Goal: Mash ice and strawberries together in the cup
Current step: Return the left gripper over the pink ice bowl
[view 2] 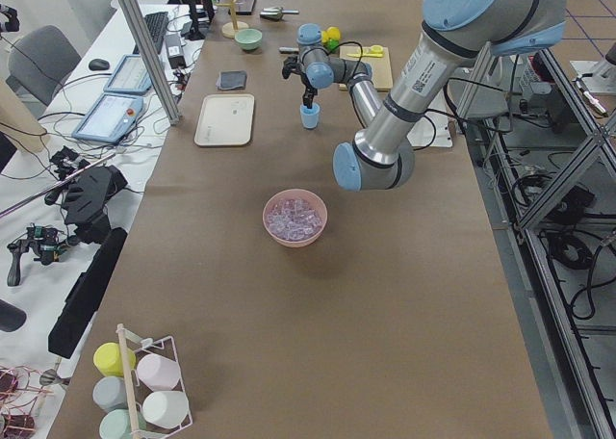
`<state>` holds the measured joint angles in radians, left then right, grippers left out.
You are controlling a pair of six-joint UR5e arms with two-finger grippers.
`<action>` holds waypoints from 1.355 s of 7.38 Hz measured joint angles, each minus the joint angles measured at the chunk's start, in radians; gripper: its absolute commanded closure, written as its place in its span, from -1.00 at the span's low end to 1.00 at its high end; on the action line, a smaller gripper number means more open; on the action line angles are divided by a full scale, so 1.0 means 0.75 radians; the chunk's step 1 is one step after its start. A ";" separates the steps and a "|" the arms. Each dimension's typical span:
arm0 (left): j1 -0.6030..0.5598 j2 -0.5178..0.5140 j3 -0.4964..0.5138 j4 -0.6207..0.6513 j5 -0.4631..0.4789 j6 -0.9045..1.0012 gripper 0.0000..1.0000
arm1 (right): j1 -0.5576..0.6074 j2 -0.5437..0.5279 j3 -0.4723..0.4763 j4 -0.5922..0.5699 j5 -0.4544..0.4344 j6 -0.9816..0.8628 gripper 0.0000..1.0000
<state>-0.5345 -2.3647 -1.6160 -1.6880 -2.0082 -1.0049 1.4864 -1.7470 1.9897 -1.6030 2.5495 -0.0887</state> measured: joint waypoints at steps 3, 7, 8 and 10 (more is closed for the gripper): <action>-0.132 0.221 -0.201 0.008 -0.021 0.276 -0.96 | -0.002 0.001 -0.003 -0.002 0.016 0.002 -1.00; -0.433 0.624 -0.361 0.001 -0.139 0.582 -0.96 | -0.002 0.008 -0.030 -0.002 0.067 0.002 -1.00; -0.486 0.692 -0.372 -0.004 -0.154 0.596 -0.96 | -0.002 0.010 -0.037 -0.002 0.073 0.002 -1.00; -0.523 0.790 -0.389 -0.007 -0.097 0.600 -0.95 | -0.003 0.012 -0.043 -0.002 0.093 0.002 -1.00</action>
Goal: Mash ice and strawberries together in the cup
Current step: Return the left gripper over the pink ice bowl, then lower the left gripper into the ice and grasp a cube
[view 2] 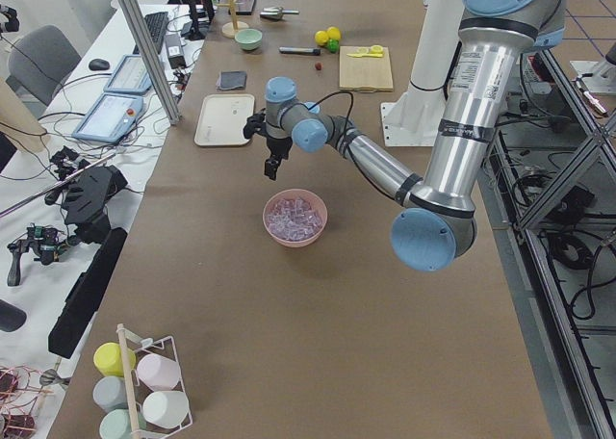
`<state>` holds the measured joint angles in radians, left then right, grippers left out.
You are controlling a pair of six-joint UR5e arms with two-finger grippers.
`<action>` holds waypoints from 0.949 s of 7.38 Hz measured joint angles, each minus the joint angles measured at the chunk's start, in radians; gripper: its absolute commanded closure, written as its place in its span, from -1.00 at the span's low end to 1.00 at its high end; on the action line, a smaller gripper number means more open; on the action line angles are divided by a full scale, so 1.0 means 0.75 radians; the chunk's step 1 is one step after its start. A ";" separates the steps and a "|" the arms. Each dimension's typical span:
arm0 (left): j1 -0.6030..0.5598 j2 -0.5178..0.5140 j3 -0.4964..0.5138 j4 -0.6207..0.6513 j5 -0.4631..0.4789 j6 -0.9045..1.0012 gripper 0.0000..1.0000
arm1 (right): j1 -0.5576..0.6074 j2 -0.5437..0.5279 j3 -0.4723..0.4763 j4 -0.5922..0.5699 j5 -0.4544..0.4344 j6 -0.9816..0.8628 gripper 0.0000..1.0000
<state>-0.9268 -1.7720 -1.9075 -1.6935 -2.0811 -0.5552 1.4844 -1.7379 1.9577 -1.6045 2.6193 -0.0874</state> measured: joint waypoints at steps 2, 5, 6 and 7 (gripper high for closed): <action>-0.005 0.102 -0.030 -0.005 0.107 -0.005 -0.95 | -0.003 0.001 -0.004 0.000 0.009 0.000 -1.00; 0.020 0.195 -0.047 -0.108 0.135 0.091 -0.94 | -0.005 0.002 -0.006 0.000 0.013 0.000 -1.00; 0.030 0.203 -0.051 -0.145 0.132 0.246 -0.93 | -0.005 0.002 -0.007 0.000 0.013 0.000 -1.00; 0.035 0.206 -0.052 -0.174 0.126 0.433 -0.94 | -0.006 0.002 -0.008 0.000 0.012 0.000 -1.00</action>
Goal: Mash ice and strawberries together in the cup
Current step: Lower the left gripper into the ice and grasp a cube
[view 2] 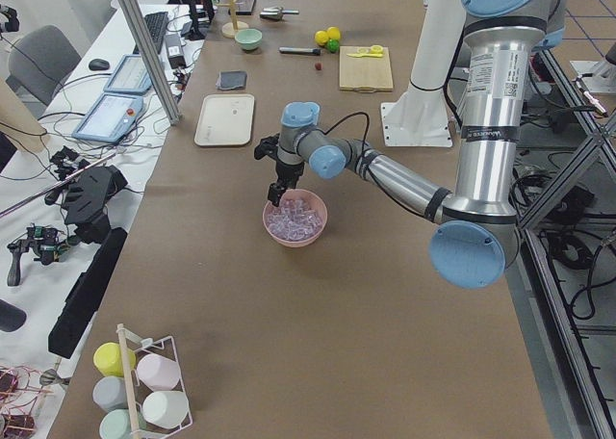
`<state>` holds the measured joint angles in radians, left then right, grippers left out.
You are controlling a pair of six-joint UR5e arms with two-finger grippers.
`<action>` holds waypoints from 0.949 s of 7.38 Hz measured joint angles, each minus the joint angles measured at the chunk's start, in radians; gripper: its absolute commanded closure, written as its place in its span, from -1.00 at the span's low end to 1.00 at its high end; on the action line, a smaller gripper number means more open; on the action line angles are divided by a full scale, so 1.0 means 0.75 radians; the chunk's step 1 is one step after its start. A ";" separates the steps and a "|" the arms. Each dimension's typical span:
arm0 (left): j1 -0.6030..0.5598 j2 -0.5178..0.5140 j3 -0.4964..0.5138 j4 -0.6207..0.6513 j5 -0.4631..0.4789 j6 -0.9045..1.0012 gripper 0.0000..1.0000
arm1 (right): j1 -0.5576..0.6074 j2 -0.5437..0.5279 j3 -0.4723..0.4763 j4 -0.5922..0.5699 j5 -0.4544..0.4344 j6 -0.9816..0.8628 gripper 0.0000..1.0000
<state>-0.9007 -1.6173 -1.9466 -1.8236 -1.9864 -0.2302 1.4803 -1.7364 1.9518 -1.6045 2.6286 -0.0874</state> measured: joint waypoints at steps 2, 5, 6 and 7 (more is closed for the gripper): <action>0.002 0.013 0.004 -0.022 0.000 0.401 -0.93 | 0.001 -0.001 -0.001 0.000 -0.001 0.000 -1.00; 0.033 0.025 0.074 -0.145 -0.002 0.658 -0.93 | 0.001 -0.003 -0.003 0.001 -0.003 0.000 -1.00; 0.062 0.030 0.102 -0.193 -0.003 0.680 -0.92 | 0.002 -0.006 -0.005 0.000 -0.003 0.000 -1.00; 0.093 0.041 0.110 -0.220 -0.004 0.687 -0.86 | 0.002 -0.009 -0.006 0.000 -0.003 0.000 -1.00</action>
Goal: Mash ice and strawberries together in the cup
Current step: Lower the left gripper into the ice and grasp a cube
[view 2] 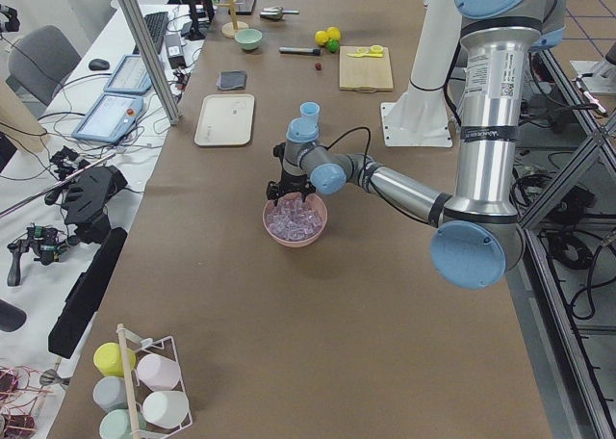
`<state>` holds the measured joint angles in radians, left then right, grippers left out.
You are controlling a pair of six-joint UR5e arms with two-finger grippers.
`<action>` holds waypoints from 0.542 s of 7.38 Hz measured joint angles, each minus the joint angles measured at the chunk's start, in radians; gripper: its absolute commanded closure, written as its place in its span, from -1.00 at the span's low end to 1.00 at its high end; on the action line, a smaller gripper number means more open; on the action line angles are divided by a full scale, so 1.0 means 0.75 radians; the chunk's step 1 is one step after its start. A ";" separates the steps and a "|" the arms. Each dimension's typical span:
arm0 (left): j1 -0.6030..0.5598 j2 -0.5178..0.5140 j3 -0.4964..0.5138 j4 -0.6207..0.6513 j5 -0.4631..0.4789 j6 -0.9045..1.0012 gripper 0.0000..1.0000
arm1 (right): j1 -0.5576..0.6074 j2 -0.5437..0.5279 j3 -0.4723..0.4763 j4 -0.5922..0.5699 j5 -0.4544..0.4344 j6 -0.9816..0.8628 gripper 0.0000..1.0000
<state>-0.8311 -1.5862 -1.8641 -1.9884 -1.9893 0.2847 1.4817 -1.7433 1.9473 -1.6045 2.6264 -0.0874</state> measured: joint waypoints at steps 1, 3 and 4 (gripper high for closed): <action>0.029 0.019 -0.002 -0.017 0.000 0.001 -0.83 | 0.001 -0.004 0.000 0.000 0.001 0.000 -1.00; 0.052 0.041 -0.004 -0.039 0.000 0.002 -0.20 | 0.007 -0.027 0.011 0.000 0.005 0.000 -1.00; 0.054 0.040 -0.006 -0.041 -0.001 0.001 0.21 | 0.014 -0.039 0.014 0.000 0.010 0.000 -1.00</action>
<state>-0.7905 -1.5562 -1.8684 -2.0194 -1.9900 0.2853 1.4920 -1.7725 1.9575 -1.6045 2.6336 -0.0877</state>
